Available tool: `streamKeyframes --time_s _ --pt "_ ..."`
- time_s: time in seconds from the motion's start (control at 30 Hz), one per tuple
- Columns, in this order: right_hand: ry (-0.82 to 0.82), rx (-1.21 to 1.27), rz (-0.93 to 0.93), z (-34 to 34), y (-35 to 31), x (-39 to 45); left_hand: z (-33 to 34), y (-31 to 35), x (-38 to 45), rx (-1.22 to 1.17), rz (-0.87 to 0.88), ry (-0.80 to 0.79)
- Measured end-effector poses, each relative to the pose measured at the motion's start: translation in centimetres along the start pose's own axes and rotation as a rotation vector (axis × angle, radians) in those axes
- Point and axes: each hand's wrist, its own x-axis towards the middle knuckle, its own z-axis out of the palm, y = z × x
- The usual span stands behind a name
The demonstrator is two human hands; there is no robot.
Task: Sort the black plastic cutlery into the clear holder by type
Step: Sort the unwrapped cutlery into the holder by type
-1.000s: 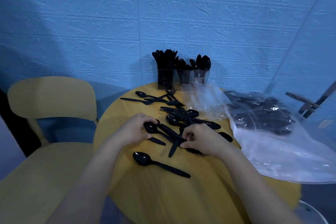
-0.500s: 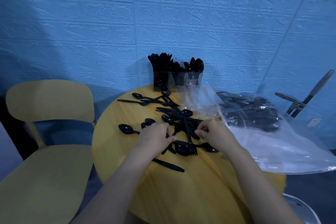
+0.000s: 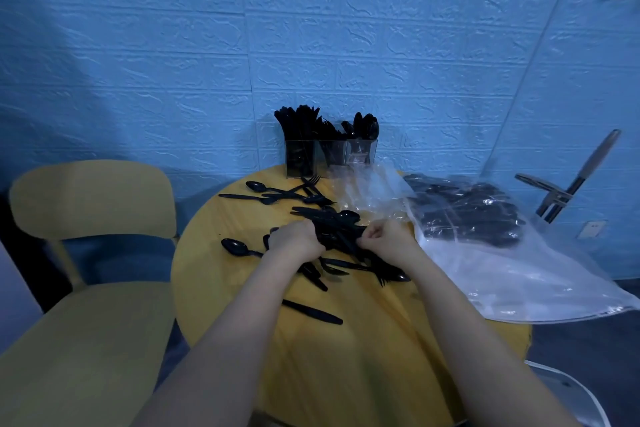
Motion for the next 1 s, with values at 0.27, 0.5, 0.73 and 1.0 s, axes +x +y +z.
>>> streamKeyframes --time_s 0.27,0.5,0.73,1.0 --pt "0.088 0.232 -0.032 -1.3 0.5 0.1 -1.8 -0.2 -0.2 0.129 0.106 -0.074" --pt "0.091 0.259 -0.043 -1.4 0.9 0.1 -2.1 -0.2 -0.7 0.299 0.245 0.022" --pt "0.189 0.366 -0.097 -1.9 0.6 -0.3 -2.7 0.0 -1.0 0.475 0.270 0.308" --pt "0.281 0.463 -0.140 -1.6 0.3 -0.7 -2.1 -0.9 -0.7 -0.009 0.177 0.326"
